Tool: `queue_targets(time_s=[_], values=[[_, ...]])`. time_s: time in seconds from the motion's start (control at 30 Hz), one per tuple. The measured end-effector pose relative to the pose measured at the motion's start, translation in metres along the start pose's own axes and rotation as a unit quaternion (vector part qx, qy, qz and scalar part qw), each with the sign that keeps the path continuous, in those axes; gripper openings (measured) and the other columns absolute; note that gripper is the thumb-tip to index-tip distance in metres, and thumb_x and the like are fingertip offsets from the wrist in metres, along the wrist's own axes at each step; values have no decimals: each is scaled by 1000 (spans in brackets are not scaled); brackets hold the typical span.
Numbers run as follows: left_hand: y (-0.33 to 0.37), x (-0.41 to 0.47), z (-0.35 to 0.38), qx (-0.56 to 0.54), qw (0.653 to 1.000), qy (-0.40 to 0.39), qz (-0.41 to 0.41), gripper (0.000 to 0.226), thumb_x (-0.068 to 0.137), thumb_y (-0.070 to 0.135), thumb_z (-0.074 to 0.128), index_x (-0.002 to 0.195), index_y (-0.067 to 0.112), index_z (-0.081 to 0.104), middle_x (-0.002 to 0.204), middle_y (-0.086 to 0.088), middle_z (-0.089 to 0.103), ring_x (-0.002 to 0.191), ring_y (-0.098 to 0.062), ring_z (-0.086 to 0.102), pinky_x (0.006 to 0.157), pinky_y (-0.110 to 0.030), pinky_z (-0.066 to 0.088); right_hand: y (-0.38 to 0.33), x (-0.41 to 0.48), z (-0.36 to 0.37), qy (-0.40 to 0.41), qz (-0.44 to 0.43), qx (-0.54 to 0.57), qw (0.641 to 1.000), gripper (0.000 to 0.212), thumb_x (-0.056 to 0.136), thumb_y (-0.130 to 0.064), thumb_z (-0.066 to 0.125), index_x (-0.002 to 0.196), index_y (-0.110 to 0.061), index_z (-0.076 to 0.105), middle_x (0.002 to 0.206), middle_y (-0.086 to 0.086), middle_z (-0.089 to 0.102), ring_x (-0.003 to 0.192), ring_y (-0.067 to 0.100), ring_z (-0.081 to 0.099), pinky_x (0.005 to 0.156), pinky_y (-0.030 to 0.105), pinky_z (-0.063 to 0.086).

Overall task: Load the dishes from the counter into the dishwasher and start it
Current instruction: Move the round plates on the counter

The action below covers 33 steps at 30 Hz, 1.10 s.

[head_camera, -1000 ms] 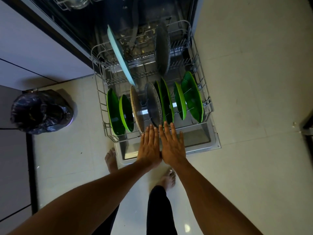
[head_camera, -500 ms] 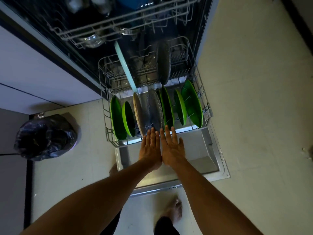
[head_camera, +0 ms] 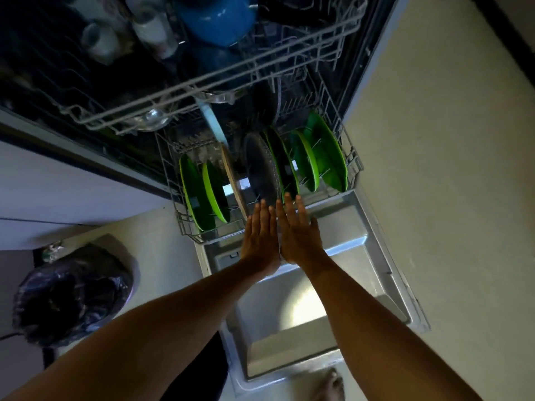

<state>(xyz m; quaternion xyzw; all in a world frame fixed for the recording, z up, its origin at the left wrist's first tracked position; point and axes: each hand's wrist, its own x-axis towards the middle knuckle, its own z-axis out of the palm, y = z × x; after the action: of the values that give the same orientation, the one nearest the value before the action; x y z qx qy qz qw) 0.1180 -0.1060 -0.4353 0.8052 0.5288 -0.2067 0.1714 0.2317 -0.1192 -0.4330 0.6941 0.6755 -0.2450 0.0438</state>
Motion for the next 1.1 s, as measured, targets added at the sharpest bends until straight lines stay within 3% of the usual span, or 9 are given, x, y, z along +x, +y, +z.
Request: queue_targets(time_s=[0.07,0.17,0.33,0.47,0.63,0.77,0.93,1.1], values=[[-12,15,-7,-11,1000,21,12,106,90,55,56,154,4,-12,160,-20,-20,149,-35,-17,121,-46,-7,-5,20,-5,9,10,4,1000,78,91,-38,60,156,-9,29,164,18,21,150,41,22,102,62,44],[-32,40,-20,-35,999,28,21,106,91,58,52,153,4,-15,159,-19,-23,148,-33,-20,121,-44,-9,-16,53,-17,6,17,7,1000,73,96,-37,43,158,-10,19,166,17,12,152,40,12,107,65,38],[-53,70,-39,-36,998,30,42,116,86,69,48,150,1,-20,155,-20,-31,146,-34,-26,123,-48,-4,-20,89,-32,-40,24,-21,999,104,90,-40,61,158,-14,-14,165,12,-21,152,34,-16,117,58,23],[-69,91,-49,-41,997,48,50,116,85,69,48,152,1,-16,158,-21,-27,147,-33,-24,123,-47,-3,-27,117,-41,-36,27,-10,999,105,90,-38,62,158,-14,-14,165,12,-21,152,34,-17,118,60,23],[-85,119,-61,-60,994,73,55,102,92,61,43,153,3,-15,159,-18,-26,148,-31,-23,123,-47,-2,-30,150,-56,-41,21,-14,999,104,91,-38,60,157,-14,-17,164,11,-24,151,35,-21,119,60,21],[-99,141,-68,-44,993,100,45,109,91,58,54,150,5,-21,155,-16,-31,147,-29,-26,121,-42,-11,-35,175,-67,-58,20,2,998,121,83,-37,72,156,-18,-23,162,8,-31,149,33,-27,120,59,15],[-112,147,-60,-21,992,113,43,119,88,38,68,147,10,-32,158,-12,-31,148,-27,-24,121,-42,-7,-37,179,-63,-35,17,30,999,120,83,-26,72,156,-21,-24,160,6,-35,147,32,-31,121,59,11],[-115,150,-61,-31,991,120,50,109,88,19,64,151,11,-24,158,-12,-29,146,-25,-27,118,-40,-13,-33,185,-62,-47,13,33,998,120,84,-21,71,154,-23,-27,158,4,-39,145,32,-34,121,60,12]])
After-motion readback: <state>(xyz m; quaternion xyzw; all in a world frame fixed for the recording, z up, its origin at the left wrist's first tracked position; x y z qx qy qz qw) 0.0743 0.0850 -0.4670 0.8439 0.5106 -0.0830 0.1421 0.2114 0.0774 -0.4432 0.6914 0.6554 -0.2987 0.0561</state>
